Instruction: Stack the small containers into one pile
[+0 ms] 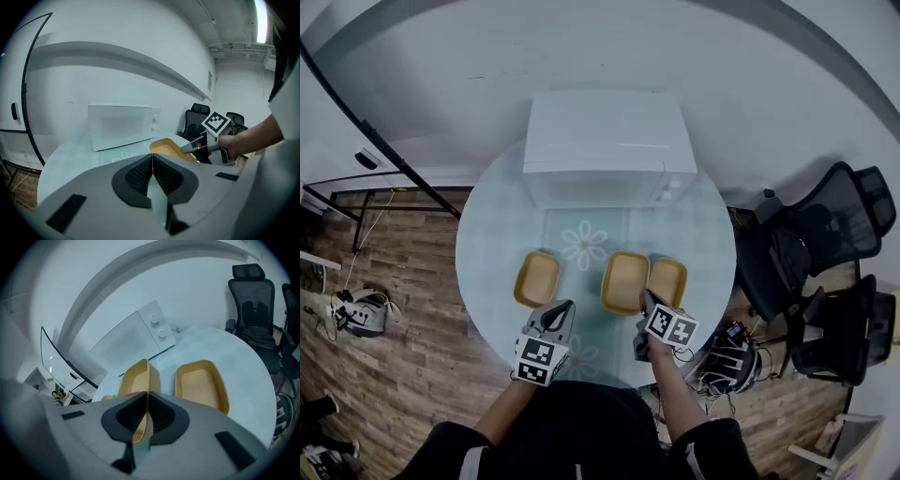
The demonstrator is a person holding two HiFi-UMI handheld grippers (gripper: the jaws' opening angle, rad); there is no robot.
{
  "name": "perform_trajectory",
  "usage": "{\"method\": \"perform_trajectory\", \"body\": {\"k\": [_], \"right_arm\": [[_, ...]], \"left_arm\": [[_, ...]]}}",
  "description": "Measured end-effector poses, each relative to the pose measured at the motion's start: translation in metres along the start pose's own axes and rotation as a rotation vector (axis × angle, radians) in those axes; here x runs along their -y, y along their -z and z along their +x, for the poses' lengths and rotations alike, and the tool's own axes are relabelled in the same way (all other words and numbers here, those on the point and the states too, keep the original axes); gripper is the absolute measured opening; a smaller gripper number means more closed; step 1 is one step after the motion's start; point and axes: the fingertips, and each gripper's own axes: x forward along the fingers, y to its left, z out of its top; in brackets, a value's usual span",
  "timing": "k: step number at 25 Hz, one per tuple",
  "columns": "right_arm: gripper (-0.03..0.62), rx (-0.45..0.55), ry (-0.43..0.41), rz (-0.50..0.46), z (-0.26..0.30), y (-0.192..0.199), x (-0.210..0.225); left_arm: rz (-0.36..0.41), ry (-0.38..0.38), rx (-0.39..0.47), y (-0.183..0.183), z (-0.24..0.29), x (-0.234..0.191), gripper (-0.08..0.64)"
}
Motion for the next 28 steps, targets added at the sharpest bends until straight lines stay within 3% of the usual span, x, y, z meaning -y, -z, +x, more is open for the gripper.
{"method": "perform_trajectory", "body": {"k": [9, 16, 28], "right_arm": [[0.034, 0.045, 0.065, 0.082, -0.029, -0.033, 0.067], [0.034, 0.022, 0.117, 0.105, -0.041, -0.034, 0.112], [0.034, -0.055, 0.120, 0.097, -0.029, -0.025, 0.141]], "left_arm": [[0.001, 0.000, -0.008, 0.000, 0.000, 0.013, 0.014], [0.001, -0.006, -0.012, -0.002, 0.006, 0.022, 0.014], [-0.001, -0.020, -0.034, -0.001, 0.017, 0.033, 0.014]]}}
